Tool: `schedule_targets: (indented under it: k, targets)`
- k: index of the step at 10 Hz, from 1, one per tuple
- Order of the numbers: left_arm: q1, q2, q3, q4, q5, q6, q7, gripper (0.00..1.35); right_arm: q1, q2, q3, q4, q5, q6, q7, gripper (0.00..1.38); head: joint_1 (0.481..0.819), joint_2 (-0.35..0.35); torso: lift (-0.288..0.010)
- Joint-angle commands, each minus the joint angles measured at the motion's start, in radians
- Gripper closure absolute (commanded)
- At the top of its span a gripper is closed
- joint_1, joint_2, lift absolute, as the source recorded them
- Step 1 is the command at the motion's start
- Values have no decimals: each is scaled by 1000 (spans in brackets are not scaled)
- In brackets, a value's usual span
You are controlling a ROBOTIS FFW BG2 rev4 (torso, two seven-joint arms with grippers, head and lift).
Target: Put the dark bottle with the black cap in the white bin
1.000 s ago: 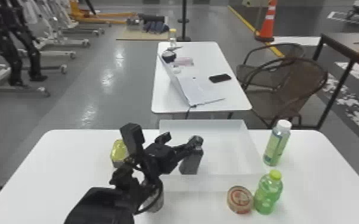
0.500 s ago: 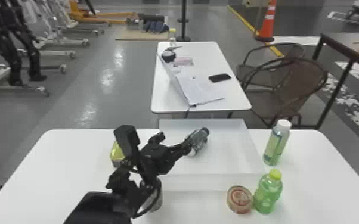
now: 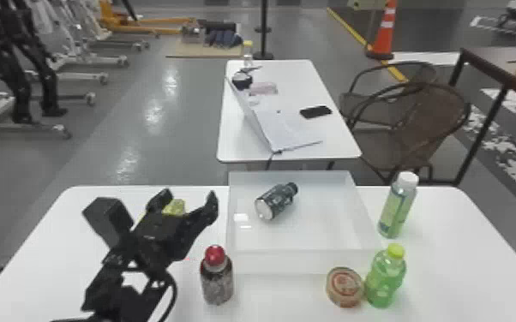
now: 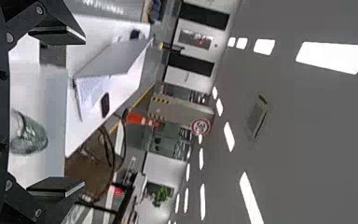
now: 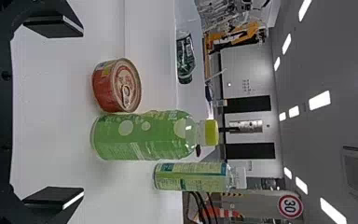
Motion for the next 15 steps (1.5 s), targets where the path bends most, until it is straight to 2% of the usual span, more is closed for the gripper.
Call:
schedule_targets:
  k: [1,2,3,4,5,6,7,15]
  targets:
    - [165,-17,137,-47,-60,-53,14,222,2,0,0,-6,5,3,0,98,549,0,-100]
    - [283,-17,177,-43,-87,-158,108,222,5,-2,0,-9,7,4,0,98,549,0,-100]
    - [355,-17,187,10,-90,-290,185,220,8,-2,0,-13,10,4,0,98,549,0,-100]
    - [366,-17,184,125,-87,-451,188,223,9,-2,0,-15,10,8,0,98,549,0,-100]
    - [371,-17,162,181,-96,-485,195,223,9,-2,0,-18,11,9,0,98,549,0,-100]
    - [380,-17,136,212,-117,-513,249,223,9,-5,0,-18,13,9,0,98,549,0,-100]
    - [383,-17,139,234,-120,-536,274,223,9,-5,0,-19,13,11,0,98,549,0,-100]
    - [389,-17,111,241,-113,-522,294,223,12,-6,0,-33,42,14,0,98,549,0,-100]
